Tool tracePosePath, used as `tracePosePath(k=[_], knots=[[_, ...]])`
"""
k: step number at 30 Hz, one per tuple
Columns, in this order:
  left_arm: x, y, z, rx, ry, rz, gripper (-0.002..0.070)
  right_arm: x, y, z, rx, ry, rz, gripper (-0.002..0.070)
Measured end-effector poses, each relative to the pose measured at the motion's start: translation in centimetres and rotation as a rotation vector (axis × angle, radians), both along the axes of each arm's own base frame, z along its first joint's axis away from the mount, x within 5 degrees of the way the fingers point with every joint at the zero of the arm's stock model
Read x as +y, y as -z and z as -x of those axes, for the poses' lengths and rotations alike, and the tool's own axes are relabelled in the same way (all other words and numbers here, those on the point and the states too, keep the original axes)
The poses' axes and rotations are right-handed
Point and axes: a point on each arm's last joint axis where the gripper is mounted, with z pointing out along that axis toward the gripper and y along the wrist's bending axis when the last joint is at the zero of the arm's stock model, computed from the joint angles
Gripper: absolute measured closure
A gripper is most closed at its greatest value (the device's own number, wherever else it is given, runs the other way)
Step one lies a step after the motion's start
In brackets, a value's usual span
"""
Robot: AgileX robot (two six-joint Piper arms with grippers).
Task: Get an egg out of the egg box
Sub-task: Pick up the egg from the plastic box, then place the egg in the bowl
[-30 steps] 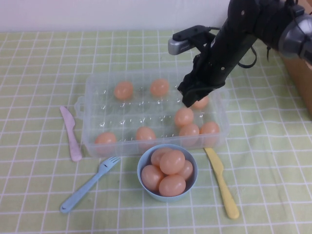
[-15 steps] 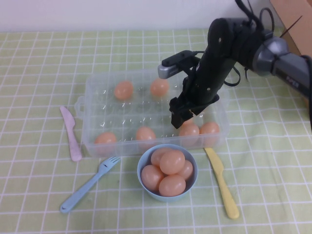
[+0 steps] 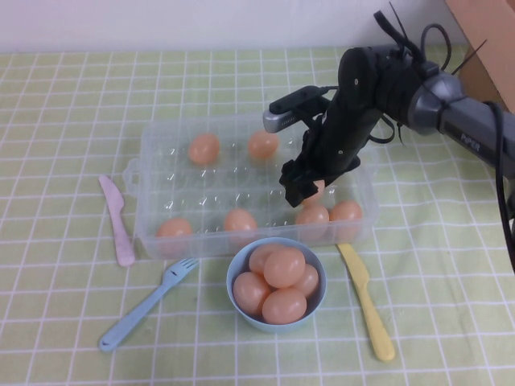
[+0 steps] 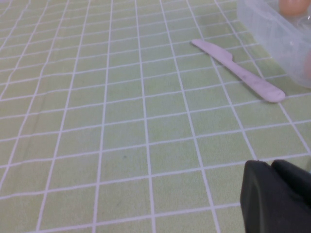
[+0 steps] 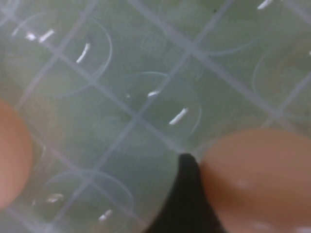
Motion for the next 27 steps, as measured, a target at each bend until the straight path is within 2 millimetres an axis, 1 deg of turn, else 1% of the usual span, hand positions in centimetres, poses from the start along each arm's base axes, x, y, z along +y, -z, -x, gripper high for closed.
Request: tracePosePath(k=[2, 3, 9, 11, 12, 14, 15, 18, 20, 21, 23, 24, 25, 26, 27], knots=[[0.0, 0.0, 0.0, 0.000, 0.000, 0.000, 0.0678, 0.0, 0.1, 0.0, 0.000, 0.000, 0.002, 0.0222], [0.0, 0.0, 0.0, 0.000, 0.000, 0.000, 0.0678, 0.0, 0.1, 0.0, 0.003, -0.001, 0.003, 0.0229], [0.0, 0.0, 0.0, 0.000, 0.000, 0.000, 0.0678, -0.1, -0.6, 0.3, 0.041, -0.015, 0.024, 0.0229], [0.0, 0.0, 0.0, 0.000, 0.000, 0.000, 0.0678, -0.2, -1.9, 0.4, 0.036, -0.022, 0.024, 0.0229], [0.0, 0.0, 0.0, 0.000, 0.000, 0.000, 0.0678, -0.2, -2.9, 0.5, 0.017, -0.024, 0.017, 0.0229], [0.0, 0.0, 0.0, 0.000, 0.000, 0.000, 0.0678, -0.4, -5.2, 0.7, -0.028, -0.025, -0.006, 0.0229], [0.0, 0.0, 0.0, 0.000, 0.000, 0.000, 0.0678, -0.5, -6.7, 1.1, -0.057, -0.025, -0.020, 0.0229], [0.0, 0.0, 0.0, 0.000, 0.000, 0.000, 0.0678, -1.1, -11.4, 2.8, -0.137, -0.032, -0.059, 0.0229], [0.0, 0.0, 0.0, 0.000, 0.000, 0.000, 0.0678, -1.4, -14.2, 4.7, -0.176, -0.046, -0.079, 0.0229], [0.0, 0.0, 0.0, 0.000, 0.000, 0.000, 0.0678, -1.4, -15.1, 5.9, -0.183, -0.057, -0.084, 0.0229], [0.0, 0.0, 0.0, 0.000, 0.000, 0.000, 0.0678, -1.1, -15.7, 8.1, -0.174, -0.098, -0.078, 0.0229], [0.0, 0.0, 0.0, 0.000, 0.000, 0.000, 0.0678, -1.0, -15.7, 8.6, -0.168, -0.108, -0.075, 0.0229], [0.0, 0.0, 0.0, 0.000, 0.000, 0.000, 0.0678, -0.9, -15.1, 9.6, -0.140, -0.128, -0.060, 0.0229], [0.0, 0.0, 0.0, 0.000, 0.000, 0.000, 0.0678, -0.5, -14.3, 11.7, -0.096, -0.170, -0.037, 0.0229], [0.0, 0.0, 0.0, 0.000, 0.000, 0.000, 0.0678, -0.4, -13.6, 12.5, -0.069, -0.184, -0.021, 0.0229]])
